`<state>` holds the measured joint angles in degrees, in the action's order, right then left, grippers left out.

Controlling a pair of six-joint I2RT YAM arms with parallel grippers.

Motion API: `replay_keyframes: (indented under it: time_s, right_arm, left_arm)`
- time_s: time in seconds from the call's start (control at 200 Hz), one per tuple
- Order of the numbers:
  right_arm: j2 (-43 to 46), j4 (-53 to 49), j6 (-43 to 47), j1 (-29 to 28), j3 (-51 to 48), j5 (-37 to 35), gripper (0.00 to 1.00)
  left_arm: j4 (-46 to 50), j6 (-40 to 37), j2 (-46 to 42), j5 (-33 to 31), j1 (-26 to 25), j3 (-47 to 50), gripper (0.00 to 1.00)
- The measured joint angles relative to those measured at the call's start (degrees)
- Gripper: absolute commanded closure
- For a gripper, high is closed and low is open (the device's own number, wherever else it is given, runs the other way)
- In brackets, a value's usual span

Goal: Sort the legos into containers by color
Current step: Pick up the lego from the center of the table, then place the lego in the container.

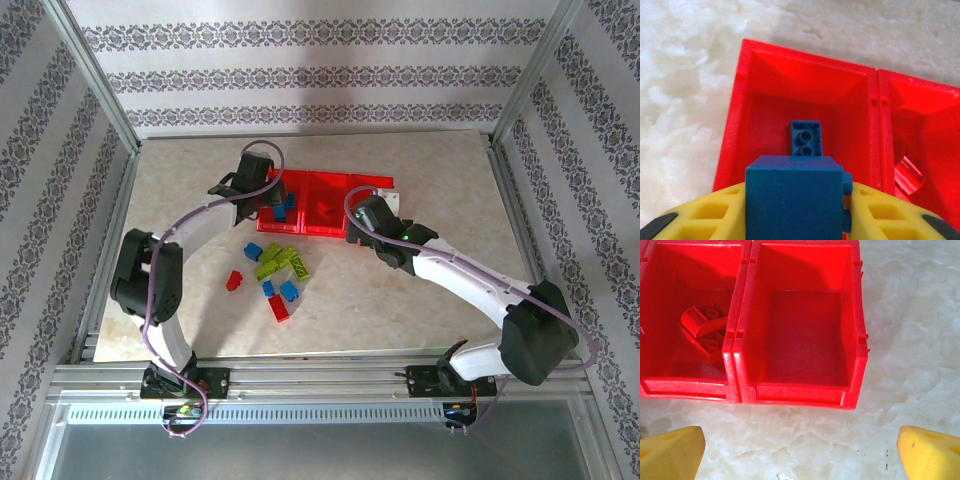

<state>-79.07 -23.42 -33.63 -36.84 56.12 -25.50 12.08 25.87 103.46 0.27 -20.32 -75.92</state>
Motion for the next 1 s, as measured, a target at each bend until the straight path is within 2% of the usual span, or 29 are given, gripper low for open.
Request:
replay_keyframes:
  time_s: [0.42, 1.004]
  right_arm:
    - [2.6, 0.2, -3.5, 0.0, -1.7, -2.6, 0.02]
    - [4.9, 0.3, -7.1, 0.0, -3.7, -4.7, 0.02]
  left_arm:
    - [4.4, -3.0, 10.2, -1.4, -0.6, -10.4, 0.60]
    - [5.7, -3.4, 11.4, -2.0, -0.7, -10.8, 0.45]
